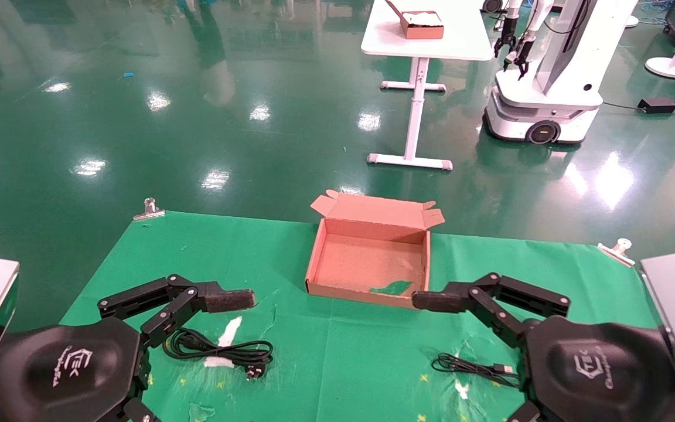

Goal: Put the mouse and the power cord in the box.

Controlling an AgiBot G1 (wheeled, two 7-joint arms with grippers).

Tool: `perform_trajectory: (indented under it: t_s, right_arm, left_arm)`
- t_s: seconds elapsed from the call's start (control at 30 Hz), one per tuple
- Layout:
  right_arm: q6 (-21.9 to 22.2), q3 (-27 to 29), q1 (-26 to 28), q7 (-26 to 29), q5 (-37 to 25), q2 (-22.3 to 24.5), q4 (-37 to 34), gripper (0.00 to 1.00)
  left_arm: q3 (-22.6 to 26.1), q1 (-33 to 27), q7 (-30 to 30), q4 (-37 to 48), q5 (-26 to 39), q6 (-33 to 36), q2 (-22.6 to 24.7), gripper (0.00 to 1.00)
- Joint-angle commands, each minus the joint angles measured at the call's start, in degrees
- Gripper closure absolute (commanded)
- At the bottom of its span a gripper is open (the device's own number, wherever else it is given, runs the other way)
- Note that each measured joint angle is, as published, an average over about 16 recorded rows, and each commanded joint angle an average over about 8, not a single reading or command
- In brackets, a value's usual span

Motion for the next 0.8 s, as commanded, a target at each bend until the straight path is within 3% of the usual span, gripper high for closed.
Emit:
perform_trajectory:
  t_s: [0.03,0.8]
  right_arm:
    - [0.0,0.0,0.0,0.0,0.0,0.0,0.0,0.0]
    - [0.0,0.0,0.0,0.0,0.0,0.0,0.0,0.0]
  left_arm:
    - [0.0,0.0,0.0,0.0,0.0,0.0,0.0,0.0]
    - [0.0,0.0,0.0,0.0,0.0,0.0,0.0,0.0]
